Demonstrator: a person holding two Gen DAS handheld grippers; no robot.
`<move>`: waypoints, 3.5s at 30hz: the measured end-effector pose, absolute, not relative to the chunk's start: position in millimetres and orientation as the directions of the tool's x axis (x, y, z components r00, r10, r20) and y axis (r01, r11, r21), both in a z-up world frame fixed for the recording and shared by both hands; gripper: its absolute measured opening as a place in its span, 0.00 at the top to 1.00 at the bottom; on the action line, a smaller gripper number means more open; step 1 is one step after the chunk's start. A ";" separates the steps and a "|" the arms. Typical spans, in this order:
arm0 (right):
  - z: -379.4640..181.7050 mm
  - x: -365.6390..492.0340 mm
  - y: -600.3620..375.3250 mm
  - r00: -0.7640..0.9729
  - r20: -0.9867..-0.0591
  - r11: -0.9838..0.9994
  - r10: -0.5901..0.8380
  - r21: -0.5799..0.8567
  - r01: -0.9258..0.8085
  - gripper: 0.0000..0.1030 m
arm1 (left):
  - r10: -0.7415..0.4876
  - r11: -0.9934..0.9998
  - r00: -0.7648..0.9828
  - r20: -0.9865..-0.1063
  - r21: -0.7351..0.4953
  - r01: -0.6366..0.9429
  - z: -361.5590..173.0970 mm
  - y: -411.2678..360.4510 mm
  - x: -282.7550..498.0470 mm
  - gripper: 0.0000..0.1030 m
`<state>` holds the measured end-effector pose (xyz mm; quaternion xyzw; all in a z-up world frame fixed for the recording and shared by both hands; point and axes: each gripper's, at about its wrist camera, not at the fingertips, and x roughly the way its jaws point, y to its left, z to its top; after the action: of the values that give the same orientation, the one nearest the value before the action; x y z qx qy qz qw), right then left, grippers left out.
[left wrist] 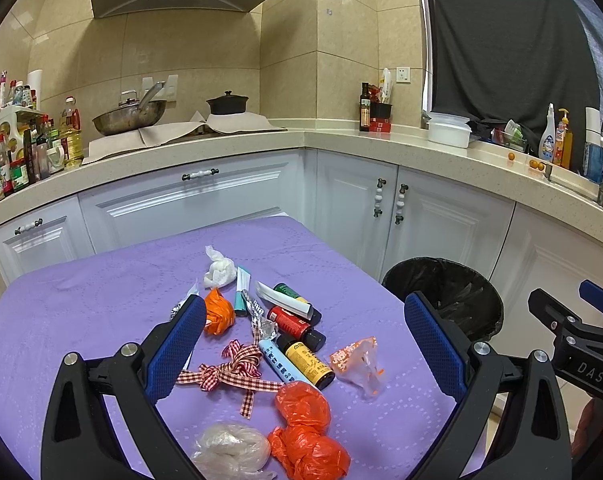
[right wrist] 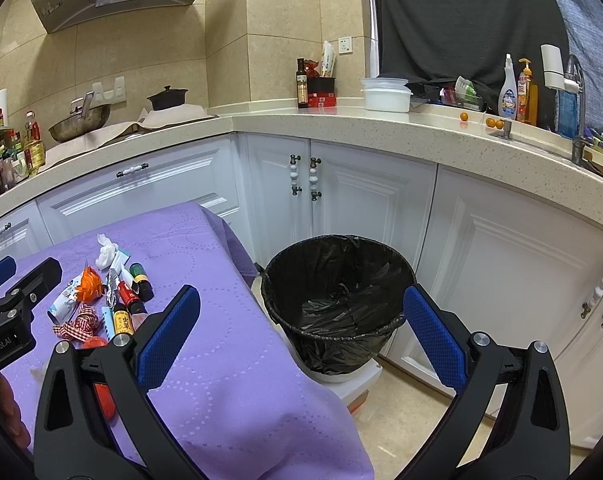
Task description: Collect trash
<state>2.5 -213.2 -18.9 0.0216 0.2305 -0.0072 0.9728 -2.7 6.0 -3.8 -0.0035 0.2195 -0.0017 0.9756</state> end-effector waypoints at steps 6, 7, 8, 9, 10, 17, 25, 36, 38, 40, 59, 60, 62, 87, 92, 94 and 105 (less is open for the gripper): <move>-17.6 0.6 -214.1 0.894 -0.448 0.999 -0.004 0.039 0.024 0.04 | -0.005 1.000 0.903 -0.430 -0.008 0.002 -2.6 5.8 -2.4 0.06; -17.5 0.6 -215.1 0.894 -0.447 0.999 -0.004 0.039 0.024 0.04 | -0.006 1.000 0.902 -0.431 -0.008 0.002 -3.0 6.1 -2.5 0.06; -17.3 0.3 -215.5 0.895 -0.447 0.999 -0.005 0.039 0.024 0.04 | -0.006 1.000 0.902 -0.431 -0.008 0.003 -3.1 6.2 -2.7 0.06; -17.3 0.4 -215.4 0.895 -0.446 0.999 -0.005 0.039 0.025 0.04 | -0.005 1.000 0.903 -0.430 -0.007 0.002 -2.8 5.5 -2.5 0.06; -17.4 0.6 -215.1 0.894 -0.447 0.999 -0.004 0.039 0.024 0.04 | -0.004 1.000 0.903 -0.430 -0.006 0.002 -3.1 5.7 -2.6 0.06; -17.4 1.0 -215.4 0.894 -0.448 0.999 -0.003 0.040 0.024 0.04 | -0.005 1.000 0.903 -0.430 -0.008 0.001 -2.9 5.6 -2.8 0.06; -17.7 1.0 -214.5 0.894 -0.447 0.999 -0.004 0.039 0.024 0.04 | -0.004 1.000 0.903 -0.430 -0.006 0.002 -3.1 5.1 -2.7 0.06; -19.2 1.5 -213.4 0.895 -0.447 0.999 -0.004 0.040 0.024 0.04 | -0.003 1.000 0.903 -0.430 -0.005 0.001 -3.8 5.5 -3.4 0.06; -19.5 1.8 -213.5 0.894 -0.447 0.999 -0.005 0.038 0.024 0.04 | -0.003 1.000 0.903 -0.430 -0.004 0.001 -3.7 5.2 -3.3 0.06; -17.3 0.9 -214.2 0.895 -0.446 0.999 -0.004 0.039 0.024 0.04 | -0.004 1.000 0.903 -0.430 -0.006 0.002 -4.1 5.7 -3.5 0.06; -25.2 -2.8 -214.5 0.890 -0.455 0.999 0.028 0.043 -0.009 0.04 | 0.011 1.000 0.898 -0.440 -0.021 -0.023 -10.7 16.0 -7.8 0.06; -28.7 -2.4 -212.8 0.888 -0.458 0.998 0.045 0.049 -0.026 0.04 | 0.017 0.999 0.895 -0.446 -0.022 -0.030 -14.3 21.6 -9.7 0.06; -35.4 -1.7 -206.5 0.879 -0.469 0.997 0.081 0.056 -0.062 0.04 | 0.040 0.998 0.881 -0.472 -0.020 -0.056 -24.1 35.4 -13.6 0.06; -105.0 -13.7 -62.0 0.617 -0.615 0.824 0.491 0.097 -0.558 0.61 | 0.086 0.980 0.800 -0.594 -0.093 -0.174 -81.5 116.4 -69.0 0.36; -97.8 -24.8 -66.2 0.665 -0.585 0.836 0.465 0.043 -0.547 0.64 | 0.036 0.988 0.806 -0.590 -0.101 -0.118 -83.0 99.8 -64.1 0.36; -91.4 -26.7 -73.3 0.686 -0.563 0.844 0.460 0.038 -0.535 0.64 | 0.025 0.991 0.811 -0.585 -0.095 -0.099 -81.4 92.4 -63.3 0.36; -78.6 -14.1 -111.5 0.740 -0.533 0.889 0.410 0.052 -0.455 0.64 | -0.033 0.987 0.840 -0.542 -0.149 -0.057 -73.0 71.7 -63.2 0.27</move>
<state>-14.1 -111.5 -78.6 -0.0408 0.2760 0.2320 0.9319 -63.2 71.7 -73.0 -0.0796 0.2831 0.0062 0.9558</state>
